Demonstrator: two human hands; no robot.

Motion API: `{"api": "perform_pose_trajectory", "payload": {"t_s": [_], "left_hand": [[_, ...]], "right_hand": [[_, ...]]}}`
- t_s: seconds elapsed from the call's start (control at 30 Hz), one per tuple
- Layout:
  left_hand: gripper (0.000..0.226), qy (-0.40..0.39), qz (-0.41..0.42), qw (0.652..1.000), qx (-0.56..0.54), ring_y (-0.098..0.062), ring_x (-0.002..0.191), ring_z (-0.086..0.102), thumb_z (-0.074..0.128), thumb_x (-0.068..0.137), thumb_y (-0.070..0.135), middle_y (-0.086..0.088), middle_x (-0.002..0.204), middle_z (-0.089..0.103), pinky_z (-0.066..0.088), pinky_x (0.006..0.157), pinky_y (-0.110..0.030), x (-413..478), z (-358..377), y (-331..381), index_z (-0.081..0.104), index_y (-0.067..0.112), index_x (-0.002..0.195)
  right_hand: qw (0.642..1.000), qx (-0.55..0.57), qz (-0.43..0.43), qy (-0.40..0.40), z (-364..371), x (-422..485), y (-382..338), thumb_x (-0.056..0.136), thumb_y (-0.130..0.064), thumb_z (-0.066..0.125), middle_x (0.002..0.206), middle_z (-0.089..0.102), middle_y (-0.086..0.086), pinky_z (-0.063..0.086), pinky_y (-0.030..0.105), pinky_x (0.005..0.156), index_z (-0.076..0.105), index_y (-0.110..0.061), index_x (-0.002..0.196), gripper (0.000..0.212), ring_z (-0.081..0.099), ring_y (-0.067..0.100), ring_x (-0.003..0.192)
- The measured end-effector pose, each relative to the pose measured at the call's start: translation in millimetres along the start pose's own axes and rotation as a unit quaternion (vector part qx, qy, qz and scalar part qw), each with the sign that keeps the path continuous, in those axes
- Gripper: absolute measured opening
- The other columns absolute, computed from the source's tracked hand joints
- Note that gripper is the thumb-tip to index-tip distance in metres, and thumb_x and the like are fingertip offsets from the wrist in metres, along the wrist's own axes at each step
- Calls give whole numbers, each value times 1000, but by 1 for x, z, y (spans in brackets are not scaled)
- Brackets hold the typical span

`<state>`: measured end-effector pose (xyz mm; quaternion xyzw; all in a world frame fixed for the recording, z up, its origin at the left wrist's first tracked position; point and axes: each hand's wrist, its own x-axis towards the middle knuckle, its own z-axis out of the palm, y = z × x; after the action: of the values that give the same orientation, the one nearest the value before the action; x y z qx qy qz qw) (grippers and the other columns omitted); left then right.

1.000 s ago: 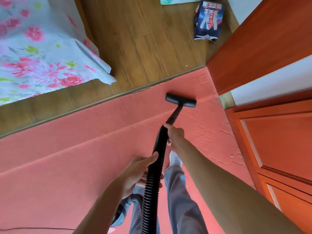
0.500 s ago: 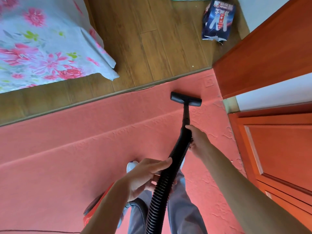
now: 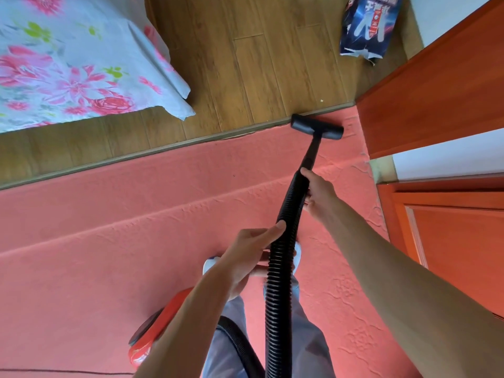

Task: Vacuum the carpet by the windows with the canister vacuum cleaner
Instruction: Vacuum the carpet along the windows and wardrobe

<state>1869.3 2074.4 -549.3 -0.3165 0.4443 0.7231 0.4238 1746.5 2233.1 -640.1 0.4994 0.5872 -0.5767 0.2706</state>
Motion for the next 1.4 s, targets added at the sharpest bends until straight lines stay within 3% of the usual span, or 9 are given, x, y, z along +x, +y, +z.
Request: {"api": "perform_pose_trajectory", "payload": {"t_s": [0.3,0.43,0.57,0.63,0.77,0.97,1.17,1.3,1.4], "left_hand": [[59,-256,-59,964,-36,-30,87,74,64,89,36,-22,106,71,60,76,-39,-24,-35,-9,58,-9,127],[59,-205,-56,977,-2,-28,83,73,62,90,41,-21,104,72,59,75,-37,-27,-35,-10,61,-9,123],[51,-46,-40,998,2,-28,80,72,58,94,45,-22,102,74,58,87,-46,-16,-21,-23,68,-2,111],[47,-8,-37,999,-16,-28,75,71,58,96,42,-21,99,75,56,88,-48,-15,-13,-30,69,-2,109],[43,-49,-33,996,-62,-32,79,69,61,96,35,-21,98,70,59,73,-38,-31,0,-36,66,-4,112],[32,-129,-34,991,30,-31,79,67,61,93,35,-21,104,72,50,91,-52,-68,2,-40,75,9,107],[29,-212,-77,962,154,-29,73,70,67,88,33,-28,104,71,55,79,-45,-81,13,-39,75,9,102],[33,-206,-97,951,211,-28,70,68,72,84,33,-32,104,70,54,76,-43,-72,34,-54,75,6,102],[34,-199,-123,944,232,-30,70,69,71,86,30,-33,105,69,57,73,-43,-64,52,-76,73,1,105]], "right_hand": [[1000,3,16,-19,-20,-57,26,87,-18,67,71,58,7,45,25,47,63,-1,96,20,55,16,57],[999,8,22,-23,-18,-49,34,89,-20,66,71,56,6,43,22,42,63,-1,104,25,51,14,54],[1000,-3,17,-18,-13,-21,43,90,-24,67,89,62,10,53,36,76,61,1,120,40,60,21,80],[1000,-22,19,-8,-14,-14,48,91,-25,67,94,62,11,51,40,80,59,2,122,42,61,25,87],[1000,5,-3,-10,-20,-18,48,90,-24,66,85,62,10,47,33,60,63,-2,114,32,60,22,70],[993,116,0,13,-62,-58,69,84,-19,63,82,61,13,46,22,45,63,-3,99,22,58,21,59],[958,283,30,42,-124,-111,135,79,-18,61,68,41,10,38,30,56,54,-7,86,15,45,20,53],[923,368,76,79,-162,-128,171,84,-14,60,69,49,9,43,26,54,56,-7,101,18,50,18,55],[920,366,84,114,-187,-128,192,88,-17,60,68,52,9,42,24,49,57,-8,93,11,51,18,56]]}}
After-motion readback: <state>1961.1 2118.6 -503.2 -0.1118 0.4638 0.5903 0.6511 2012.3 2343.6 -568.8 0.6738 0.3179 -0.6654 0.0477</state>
